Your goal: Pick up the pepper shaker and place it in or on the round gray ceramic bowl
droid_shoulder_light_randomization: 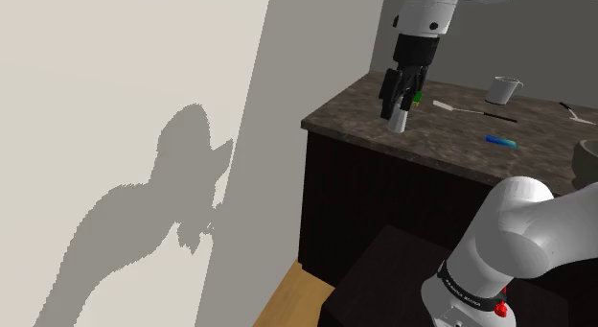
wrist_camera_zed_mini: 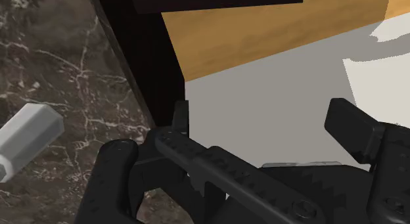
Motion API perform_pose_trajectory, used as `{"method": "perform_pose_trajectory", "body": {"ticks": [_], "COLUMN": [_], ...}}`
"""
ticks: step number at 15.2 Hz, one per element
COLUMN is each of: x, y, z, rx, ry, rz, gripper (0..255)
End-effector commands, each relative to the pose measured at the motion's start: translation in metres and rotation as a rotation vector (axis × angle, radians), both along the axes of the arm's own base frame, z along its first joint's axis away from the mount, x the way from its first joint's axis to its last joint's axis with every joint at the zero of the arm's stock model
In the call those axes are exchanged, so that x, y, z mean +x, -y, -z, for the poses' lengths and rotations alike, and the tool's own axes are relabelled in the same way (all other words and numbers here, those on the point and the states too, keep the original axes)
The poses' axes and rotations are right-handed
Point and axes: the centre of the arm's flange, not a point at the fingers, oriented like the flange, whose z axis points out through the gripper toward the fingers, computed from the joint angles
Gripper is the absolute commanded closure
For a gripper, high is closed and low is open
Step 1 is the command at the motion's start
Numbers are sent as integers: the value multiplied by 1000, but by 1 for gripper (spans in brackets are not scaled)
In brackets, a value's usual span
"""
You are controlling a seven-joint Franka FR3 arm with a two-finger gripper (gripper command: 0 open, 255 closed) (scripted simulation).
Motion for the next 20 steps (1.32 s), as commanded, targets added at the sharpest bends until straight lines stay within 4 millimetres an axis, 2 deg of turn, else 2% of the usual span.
{"method": "perform_pose_trajectory", "body": {"ticks": [1, 18, 20], "x": [0, 37, 38], "y": [0, 216, 222], "z": [0, 23, 28], "rx": [0, -6, -6], "ry": [0, 87, 90], "rz": [0, 91, 94], "gripper": [0, 0, 0]}}
